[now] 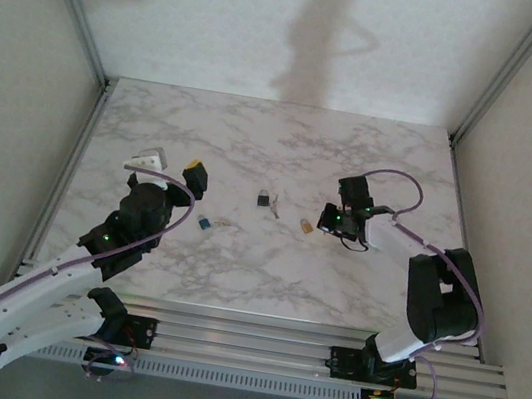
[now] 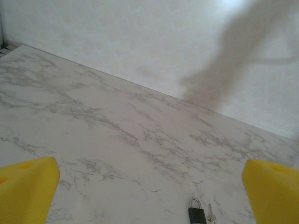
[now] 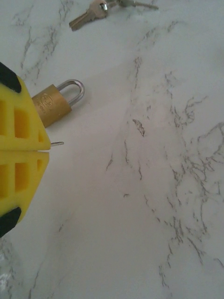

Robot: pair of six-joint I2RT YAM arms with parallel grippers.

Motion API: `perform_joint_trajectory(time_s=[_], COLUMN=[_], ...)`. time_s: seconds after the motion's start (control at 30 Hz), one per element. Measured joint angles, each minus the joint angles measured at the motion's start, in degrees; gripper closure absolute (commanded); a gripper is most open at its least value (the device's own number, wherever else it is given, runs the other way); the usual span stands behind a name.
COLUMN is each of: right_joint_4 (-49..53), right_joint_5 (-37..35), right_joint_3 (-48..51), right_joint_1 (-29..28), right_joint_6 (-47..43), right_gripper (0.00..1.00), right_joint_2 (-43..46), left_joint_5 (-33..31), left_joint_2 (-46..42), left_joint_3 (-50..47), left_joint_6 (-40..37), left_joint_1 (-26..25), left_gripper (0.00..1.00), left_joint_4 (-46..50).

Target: Lock with the key

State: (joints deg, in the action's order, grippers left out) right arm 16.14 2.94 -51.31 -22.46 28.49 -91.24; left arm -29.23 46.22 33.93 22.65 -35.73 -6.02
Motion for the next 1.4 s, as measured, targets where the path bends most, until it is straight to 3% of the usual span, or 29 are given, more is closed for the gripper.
perform_joint_trajectory(time_s=[1.0,1.4], right_joint_4=[-0.7,-1.5], right_joint_5=[0.2,1.0], right_joint_3=[-7.1,-7.2], right_joint_1=[-2.3,-2.6], right_joint_6=[-2.4,-2.8], right_gripper=[1.00,0.93], right_joint_2=[-9.7,-10.0], left_joint_5=[-0.2,-0.4], left_joint_2=[0.0,0.0], left_joint_3=[0.0,0.0], left_joint_6=[0.0,0.0], left_joint_1=[0.0,0.0], left_gripper=[0.00,0.00], left_joint_4=[-0.3,-0.3])
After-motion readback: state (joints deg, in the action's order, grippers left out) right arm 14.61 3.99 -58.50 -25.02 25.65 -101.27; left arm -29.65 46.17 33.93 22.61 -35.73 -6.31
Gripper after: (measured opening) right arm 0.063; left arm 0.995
